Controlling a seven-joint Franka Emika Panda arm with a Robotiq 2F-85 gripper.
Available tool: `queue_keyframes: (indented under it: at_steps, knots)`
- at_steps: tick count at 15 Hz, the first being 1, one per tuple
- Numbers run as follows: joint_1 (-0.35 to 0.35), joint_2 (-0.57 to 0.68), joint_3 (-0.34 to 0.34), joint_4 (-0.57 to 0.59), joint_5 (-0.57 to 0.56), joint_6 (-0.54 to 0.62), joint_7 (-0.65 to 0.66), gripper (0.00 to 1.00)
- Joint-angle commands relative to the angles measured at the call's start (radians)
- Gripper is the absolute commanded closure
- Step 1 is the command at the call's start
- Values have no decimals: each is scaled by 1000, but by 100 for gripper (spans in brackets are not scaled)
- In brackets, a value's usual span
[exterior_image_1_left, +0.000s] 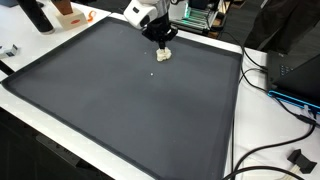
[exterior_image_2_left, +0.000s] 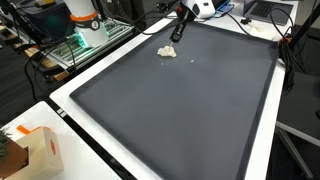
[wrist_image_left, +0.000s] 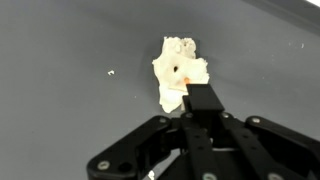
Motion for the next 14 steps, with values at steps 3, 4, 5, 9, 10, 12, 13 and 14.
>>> queue_keyframes:
  at_steps: [3, 4, 5, 9, 10, 12, 13, 14]
  knots:
    - [-20, 9, 12, -25, 31, 44, -23, 97]
    - [-21, 12, 12, -26, 33, 44, -24, 97]
    - [-21, 13, 13, -28, 34, 46, -24, 97]
    - [-23, 18, 13, -36, 38, 51, -27, 97]
    - [-24, 20, 13, -39, 41, 54, -28, 97]
    - [-27, 21, 13, -44, 47, 57, -32, 97]
    - [-30, 19, 14, -48, 53, 62, -37, 97]
    - [-31, 18, 14, -50, 56, 63, -38, 97]
